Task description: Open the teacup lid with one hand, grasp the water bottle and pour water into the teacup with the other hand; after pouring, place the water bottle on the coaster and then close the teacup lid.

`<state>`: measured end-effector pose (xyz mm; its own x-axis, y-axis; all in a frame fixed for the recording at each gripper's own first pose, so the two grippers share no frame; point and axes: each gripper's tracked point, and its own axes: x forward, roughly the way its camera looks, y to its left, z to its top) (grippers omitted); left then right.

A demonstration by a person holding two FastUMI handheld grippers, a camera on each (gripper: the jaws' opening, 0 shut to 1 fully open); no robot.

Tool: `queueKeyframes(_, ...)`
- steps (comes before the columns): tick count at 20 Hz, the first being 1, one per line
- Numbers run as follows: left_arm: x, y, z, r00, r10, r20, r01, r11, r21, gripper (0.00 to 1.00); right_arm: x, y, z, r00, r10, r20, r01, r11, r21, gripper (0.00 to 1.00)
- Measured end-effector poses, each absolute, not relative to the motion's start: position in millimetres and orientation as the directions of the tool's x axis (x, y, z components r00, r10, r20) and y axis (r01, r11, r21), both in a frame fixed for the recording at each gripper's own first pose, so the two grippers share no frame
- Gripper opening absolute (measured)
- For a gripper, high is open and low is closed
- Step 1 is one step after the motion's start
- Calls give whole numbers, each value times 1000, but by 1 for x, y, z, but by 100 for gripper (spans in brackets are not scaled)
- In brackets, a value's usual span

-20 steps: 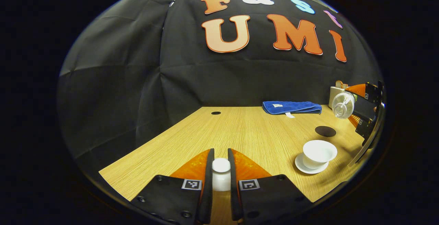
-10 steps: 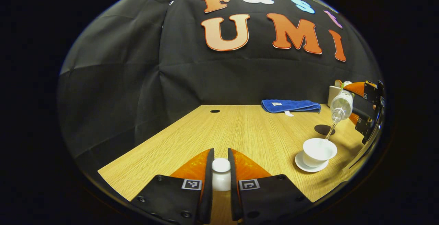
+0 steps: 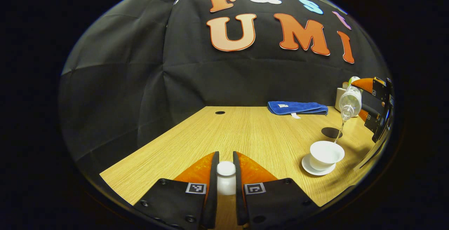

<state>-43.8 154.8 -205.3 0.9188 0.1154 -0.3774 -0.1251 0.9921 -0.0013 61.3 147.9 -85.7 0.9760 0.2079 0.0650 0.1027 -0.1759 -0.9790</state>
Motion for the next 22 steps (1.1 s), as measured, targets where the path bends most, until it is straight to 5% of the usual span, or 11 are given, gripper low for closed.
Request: queueKeyframes(22, -46, 154, -200, 920, 85, -382, -93, 996, -4, 26, 71, 160, -39, 930, 323, 177, 276, -291, -916, 61)
